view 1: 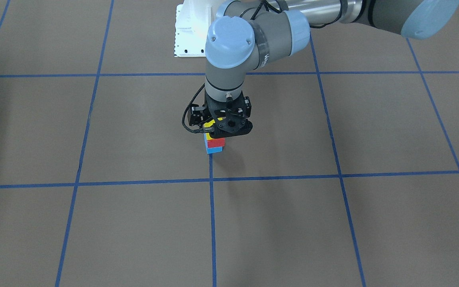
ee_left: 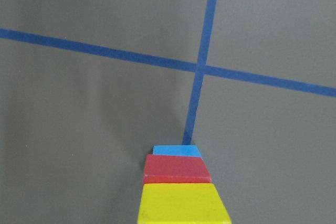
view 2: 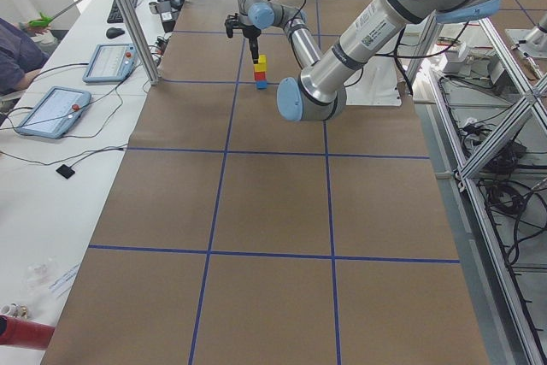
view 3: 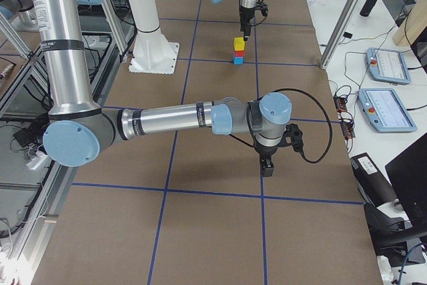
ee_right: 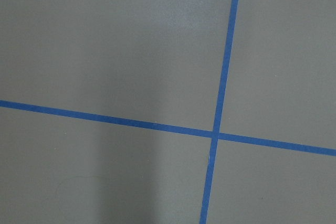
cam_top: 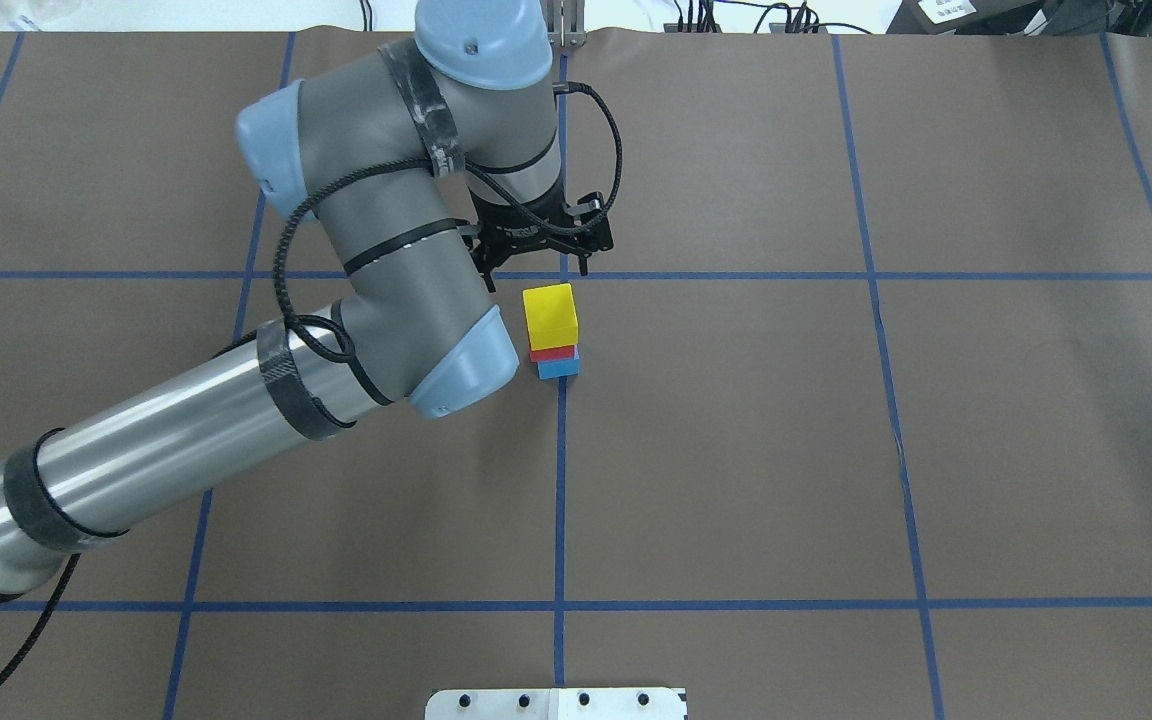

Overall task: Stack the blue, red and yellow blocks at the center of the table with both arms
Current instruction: 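Open the left gripper and withdraw it from the stack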

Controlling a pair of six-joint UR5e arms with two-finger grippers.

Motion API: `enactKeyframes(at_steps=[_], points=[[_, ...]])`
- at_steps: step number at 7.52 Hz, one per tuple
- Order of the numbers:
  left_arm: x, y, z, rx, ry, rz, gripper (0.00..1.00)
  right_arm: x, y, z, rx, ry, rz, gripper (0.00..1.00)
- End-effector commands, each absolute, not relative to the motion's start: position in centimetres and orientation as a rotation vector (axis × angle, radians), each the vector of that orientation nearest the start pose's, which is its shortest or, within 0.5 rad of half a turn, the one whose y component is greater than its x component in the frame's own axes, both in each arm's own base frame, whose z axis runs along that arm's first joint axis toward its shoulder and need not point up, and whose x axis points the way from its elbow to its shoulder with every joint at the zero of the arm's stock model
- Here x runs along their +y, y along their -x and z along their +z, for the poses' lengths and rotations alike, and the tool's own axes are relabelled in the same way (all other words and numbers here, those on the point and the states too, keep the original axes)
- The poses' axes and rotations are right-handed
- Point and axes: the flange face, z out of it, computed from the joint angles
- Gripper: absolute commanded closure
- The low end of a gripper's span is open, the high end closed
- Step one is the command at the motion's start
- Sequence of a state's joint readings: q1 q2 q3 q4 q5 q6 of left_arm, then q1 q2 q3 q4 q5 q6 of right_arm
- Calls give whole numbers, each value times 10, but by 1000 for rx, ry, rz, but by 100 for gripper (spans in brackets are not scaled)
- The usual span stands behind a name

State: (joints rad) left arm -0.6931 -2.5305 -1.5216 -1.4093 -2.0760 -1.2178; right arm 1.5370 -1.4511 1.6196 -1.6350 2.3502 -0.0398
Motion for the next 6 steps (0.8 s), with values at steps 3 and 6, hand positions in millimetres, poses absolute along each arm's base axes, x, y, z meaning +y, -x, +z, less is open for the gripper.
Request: enactKeyframes(at_steps=[3, 6], points=[[-495, -256, 236, 746, -142, 89, 0, -548, -45, 578, -779, -99, -100, 0], [-509, -85, 421, 562, -173, 338, 0, -542, -48, 583, -779, -95, -98, 0]])
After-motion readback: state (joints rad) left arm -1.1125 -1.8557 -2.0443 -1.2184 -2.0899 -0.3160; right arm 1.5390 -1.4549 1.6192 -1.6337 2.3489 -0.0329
